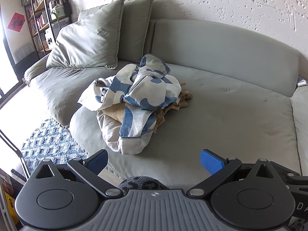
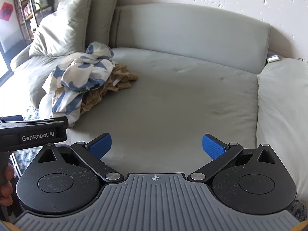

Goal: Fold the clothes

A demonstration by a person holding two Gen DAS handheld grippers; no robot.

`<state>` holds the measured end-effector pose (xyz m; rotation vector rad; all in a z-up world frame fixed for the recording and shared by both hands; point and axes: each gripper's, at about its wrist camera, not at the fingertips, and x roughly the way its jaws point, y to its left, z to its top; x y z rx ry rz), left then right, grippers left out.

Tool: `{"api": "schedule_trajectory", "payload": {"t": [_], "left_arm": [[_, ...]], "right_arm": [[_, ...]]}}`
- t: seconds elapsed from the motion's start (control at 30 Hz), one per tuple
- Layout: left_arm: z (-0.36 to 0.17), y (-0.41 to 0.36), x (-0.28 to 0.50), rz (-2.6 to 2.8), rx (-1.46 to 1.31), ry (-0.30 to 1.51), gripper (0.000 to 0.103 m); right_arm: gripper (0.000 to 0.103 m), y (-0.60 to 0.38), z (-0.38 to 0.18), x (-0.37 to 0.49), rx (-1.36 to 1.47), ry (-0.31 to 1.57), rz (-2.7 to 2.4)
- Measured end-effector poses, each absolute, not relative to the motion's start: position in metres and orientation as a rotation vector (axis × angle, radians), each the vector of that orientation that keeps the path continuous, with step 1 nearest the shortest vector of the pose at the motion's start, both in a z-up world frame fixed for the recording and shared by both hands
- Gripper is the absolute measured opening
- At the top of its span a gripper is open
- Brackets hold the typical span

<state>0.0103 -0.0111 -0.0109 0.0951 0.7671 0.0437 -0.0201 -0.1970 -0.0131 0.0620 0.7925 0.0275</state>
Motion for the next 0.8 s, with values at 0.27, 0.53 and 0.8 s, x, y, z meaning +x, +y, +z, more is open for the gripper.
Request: {"api": "schedule_trajectory", "payload": {"t": [0.27, 0.53, 0.8], "left_arm": [[-0.011, -0.0107, 0.0094, 0.043, 0.095, 0.767, 0.102], [-0.0098, -0.0117, 0.0103, 0.04, 0.098, 0.765, 0.102], [-0.0102, -0.011, 0.0135, 0.039, 0.108, 0.76, 0.102]], "right_arm": [[0.103, -0.1966, -0.0153, -0.0206, 0.064, 0.794, 0.03], [0.103, -0.1979, -0.0131, -0.0209, 0.058, 0.789, 0.027], [0.103, -0.1978, -0.0129, -0.0214, 0.054, 0.787, 0.029]]}}
